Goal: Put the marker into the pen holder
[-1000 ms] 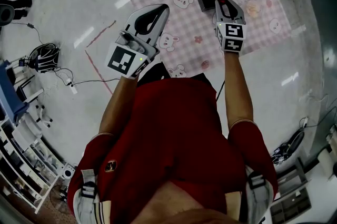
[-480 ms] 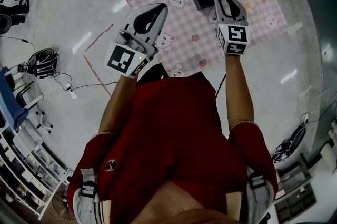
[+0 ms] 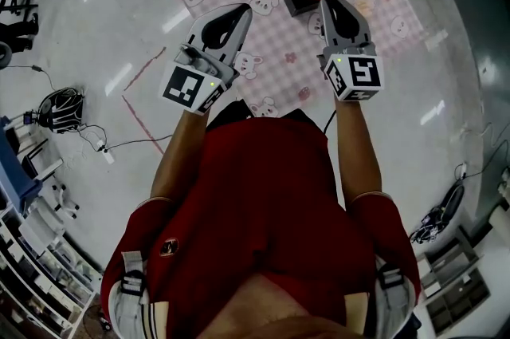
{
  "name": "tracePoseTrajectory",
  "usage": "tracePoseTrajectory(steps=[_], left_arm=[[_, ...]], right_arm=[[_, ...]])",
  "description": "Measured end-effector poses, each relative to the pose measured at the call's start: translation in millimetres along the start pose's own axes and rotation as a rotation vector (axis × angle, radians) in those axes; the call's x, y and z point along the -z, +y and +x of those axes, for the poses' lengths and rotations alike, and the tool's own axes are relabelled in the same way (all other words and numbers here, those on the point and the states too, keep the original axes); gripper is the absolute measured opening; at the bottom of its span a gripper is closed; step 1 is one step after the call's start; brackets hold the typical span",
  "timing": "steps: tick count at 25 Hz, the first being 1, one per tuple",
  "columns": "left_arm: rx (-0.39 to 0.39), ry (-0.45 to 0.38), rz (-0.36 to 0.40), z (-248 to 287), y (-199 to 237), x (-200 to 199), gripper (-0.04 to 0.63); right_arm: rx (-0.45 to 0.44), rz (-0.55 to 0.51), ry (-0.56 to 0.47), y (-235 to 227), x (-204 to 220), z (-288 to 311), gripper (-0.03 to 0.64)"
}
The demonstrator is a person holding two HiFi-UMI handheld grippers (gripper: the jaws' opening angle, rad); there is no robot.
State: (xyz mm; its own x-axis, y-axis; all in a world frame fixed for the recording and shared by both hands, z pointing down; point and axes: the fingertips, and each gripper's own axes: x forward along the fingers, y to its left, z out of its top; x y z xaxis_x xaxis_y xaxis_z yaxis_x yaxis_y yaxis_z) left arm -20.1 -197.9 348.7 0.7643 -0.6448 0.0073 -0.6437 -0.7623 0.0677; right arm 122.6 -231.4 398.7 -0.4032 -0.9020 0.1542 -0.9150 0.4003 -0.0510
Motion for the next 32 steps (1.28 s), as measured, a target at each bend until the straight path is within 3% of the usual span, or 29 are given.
tracePoseTrajectory(steps=[10,32], left_arm=[[0.056,-0.039,0.001,-5,-19,-11,0.006],[0.123,-0.059,0.002,-18,-40,-9,0.006]], right_arm=[[-0.026,0.015,-0.081,38,-35,-35,0.000],[-0.045,-0.063,-0.091,79,-37,-72,-0.002]])
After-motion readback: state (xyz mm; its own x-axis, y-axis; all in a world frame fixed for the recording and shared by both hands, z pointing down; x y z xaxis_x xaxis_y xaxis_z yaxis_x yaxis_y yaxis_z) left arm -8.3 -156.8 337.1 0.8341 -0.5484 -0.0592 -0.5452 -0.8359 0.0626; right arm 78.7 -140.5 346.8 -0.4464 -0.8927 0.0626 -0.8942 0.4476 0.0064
